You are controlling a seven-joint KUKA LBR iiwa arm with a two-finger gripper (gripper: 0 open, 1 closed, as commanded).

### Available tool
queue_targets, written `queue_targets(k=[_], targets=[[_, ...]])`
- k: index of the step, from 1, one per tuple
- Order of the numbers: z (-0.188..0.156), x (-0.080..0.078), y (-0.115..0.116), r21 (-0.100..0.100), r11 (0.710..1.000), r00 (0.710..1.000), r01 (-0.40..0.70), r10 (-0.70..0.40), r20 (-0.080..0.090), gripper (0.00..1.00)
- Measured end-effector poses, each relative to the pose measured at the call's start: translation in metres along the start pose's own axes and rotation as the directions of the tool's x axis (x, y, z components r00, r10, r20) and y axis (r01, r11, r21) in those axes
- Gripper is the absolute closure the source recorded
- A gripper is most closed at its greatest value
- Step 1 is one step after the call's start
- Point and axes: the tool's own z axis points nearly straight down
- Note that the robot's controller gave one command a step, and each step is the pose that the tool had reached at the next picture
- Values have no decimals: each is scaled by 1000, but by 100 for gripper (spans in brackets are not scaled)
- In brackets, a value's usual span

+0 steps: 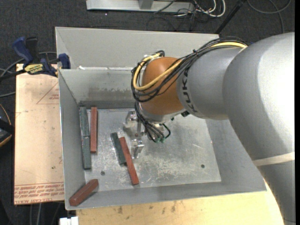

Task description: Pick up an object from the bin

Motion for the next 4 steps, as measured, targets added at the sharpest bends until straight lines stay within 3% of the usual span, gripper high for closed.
queue_targets(k=[1,2,3,4], targets=[[-3,20,22,2,943,943,332,-332,3,100],[0,22,23,-1,943,943,333,-333,-3,0],[0,22,23,-1,943,943,332,-332,-3,0],[-1,27,86,6,837,837,547,-547,-1,100]])
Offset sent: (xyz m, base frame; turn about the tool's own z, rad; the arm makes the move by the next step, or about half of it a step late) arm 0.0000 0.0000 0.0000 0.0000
